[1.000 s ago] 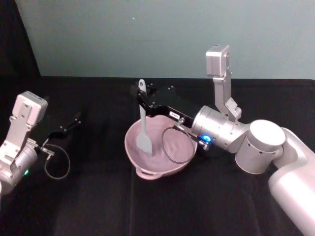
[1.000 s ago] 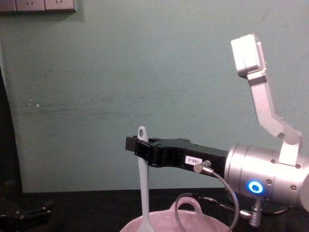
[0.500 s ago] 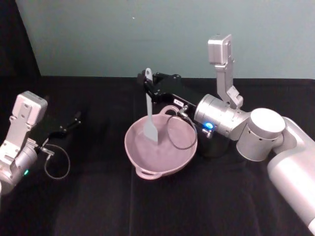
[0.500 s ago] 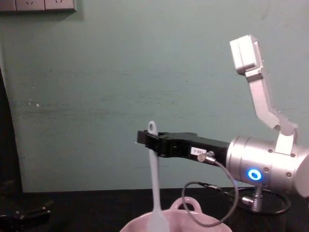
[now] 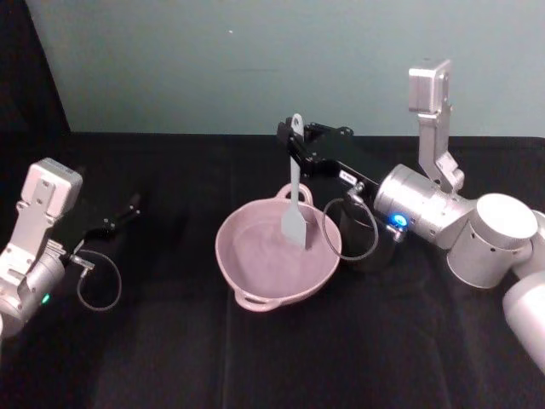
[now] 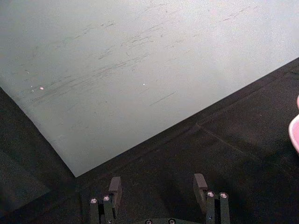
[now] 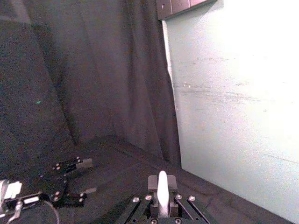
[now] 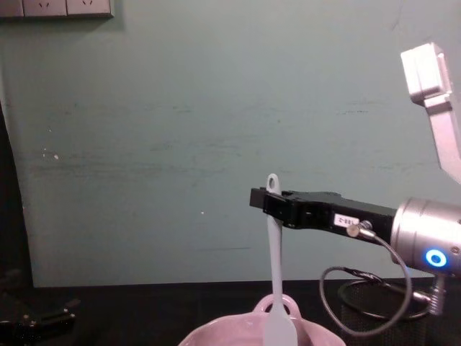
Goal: Use the one hand to pick up the spoon and stir the clear water in the bowl.
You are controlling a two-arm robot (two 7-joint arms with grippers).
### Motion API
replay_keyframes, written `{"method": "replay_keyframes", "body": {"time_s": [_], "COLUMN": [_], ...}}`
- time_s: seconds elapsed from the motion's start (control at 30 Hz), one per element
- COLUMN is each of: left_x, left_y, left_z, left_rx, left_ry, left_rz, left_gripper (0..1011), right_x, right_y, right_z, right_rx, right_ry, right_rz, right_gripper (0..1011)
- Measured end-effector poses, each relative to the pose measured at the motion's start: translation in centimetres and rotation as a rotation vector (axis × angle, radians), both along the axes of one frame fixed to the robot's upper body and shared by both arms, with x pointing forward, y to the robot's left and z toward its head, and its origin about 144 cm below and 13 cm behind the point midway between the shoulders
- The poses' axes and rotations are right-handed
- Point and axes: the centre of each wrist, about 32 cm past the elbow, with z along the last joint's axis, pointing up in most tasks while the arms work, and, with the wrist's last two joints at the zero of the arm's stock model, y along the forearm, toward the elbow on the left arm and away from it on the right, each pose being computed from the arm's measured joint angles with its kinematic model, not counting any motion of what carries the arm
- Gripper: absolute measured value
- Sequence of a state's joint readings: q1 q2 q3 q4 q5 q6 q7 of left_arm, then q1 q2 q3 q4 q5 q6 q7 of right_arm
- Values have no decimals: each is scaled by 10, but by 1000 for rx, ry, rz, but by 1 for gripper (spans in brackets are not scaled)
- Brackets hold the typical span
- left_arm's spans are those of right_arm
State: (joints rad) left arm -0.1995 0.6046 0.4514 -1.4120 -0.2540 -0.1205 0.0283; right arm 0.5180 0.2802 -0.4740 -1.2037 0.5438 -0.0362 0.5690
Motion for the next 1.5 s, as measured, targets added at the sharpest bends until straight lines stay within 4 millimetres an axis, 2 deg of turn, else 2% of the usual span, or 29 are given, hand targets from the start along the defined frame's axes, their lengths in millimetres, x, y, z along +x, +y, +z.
{"method": "replay_keyframes", "body": {"time_s": [0.43, 0.7, 0.87, 1.1, 1.3, 1.5], "left_x": [0, 0, 0, 0, 0, 0], "left_y": [0, 0, 0, 0, 0, 0], "left_z": [0, 0, 0, 0, 0, 0], "left_rx": [0, 0, 0, 0, 0, 0], "left_ry": [0, 0, 0, 0, 0, 0], "left_rz": [0, 0, 0, 0, 0, 0], "left_gripper": [1011, 1011, 1011, 1011, 1011, 1011], "right_x": [-22, -25, -19, -7, 5, 14], "right_y": [0, 20, 39, 47, 46, 35], "right_z": [-7, -11, -13, -10, -5, 0], "right_rx": [11, 29, 33, 36, 36, 26], "right_ry": [9, 18, 22, 18, 10, 3], "right_rz": [24, 75, 106, 104, 84, 48], "right_gripper": [118, 118, 118, 118, 118, 118]}}
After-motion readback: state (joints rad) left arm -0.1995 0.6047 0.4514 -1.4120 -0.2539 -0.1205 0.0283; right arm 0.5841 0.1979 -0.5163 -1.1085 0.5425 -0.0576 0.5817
